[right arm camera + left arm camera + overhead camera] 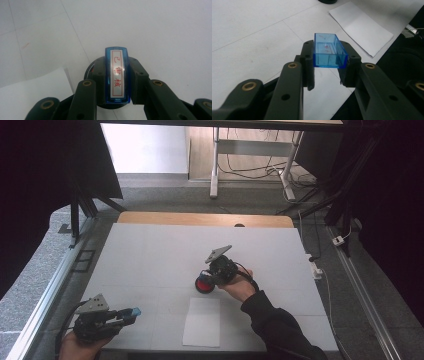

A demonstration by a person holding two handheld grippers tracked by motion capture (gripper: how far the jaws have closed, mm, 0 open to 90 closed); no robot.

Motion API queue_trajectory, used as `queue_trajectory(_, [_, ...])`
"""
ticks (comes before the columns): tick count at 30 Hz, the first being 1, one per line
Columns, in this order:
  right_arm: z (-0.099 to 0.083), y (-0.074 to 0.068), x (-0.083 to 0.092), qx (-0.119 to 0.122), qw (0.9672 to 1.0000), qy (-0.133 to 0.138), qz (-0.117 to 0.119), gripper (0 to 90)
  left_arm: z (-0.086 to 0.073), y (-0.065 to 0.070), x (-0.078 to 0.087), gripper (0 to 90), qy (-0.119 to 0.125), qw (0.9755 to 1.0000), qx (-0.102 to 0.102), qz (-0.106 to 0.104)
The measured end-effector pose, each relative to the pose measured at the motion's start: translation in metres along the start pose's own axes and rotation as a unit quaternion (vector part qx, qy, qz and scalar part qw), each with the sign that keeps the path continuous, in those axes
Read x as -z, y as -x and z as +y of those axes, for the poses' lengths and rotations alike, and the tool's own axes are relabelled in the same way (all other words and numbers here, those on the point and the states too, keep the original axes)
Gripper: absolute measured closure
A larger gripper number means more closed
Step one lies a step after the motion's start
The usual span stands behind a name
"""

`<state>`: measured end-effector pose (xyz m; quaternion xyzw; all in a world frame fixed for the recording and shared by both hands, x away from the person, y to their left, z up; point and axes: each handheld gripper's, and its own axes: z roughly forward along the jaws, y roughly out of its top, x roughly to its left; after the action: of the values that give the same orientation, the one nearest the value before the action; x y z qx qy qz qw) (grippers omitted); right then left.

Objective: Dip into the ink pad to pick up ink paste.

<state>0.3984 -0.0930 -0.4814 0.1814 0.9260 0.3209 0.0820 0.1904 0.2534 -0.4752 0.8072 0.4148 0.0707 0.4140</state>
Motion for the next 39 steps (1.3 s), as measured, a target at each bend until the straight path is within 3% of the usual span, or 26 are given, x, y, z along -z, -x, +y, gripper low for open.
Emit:
queue_trajectory(10, [0.0,0.005,-0.002,-0.028,0.9995,0.0,0.012,71.6,0.0,0.0,0.0,68.3,-0.002,1.0,-0.002,0.001])
queue_trajectory(26, [0.008,-0.015,-0.004,0.037,0.998,-0.026,-0.044,71.6,0.001,0.001,-0.001,68.3,-0.005,1.0,-0.003,0.001])
queue_trajectory(39, [0.0,0.001,-0.003,-0.026,0.9997,0.0,-0.002,71.6,0.001,0.001,-0.001,68.3,-0.006,1.0,-0.003,0.002])
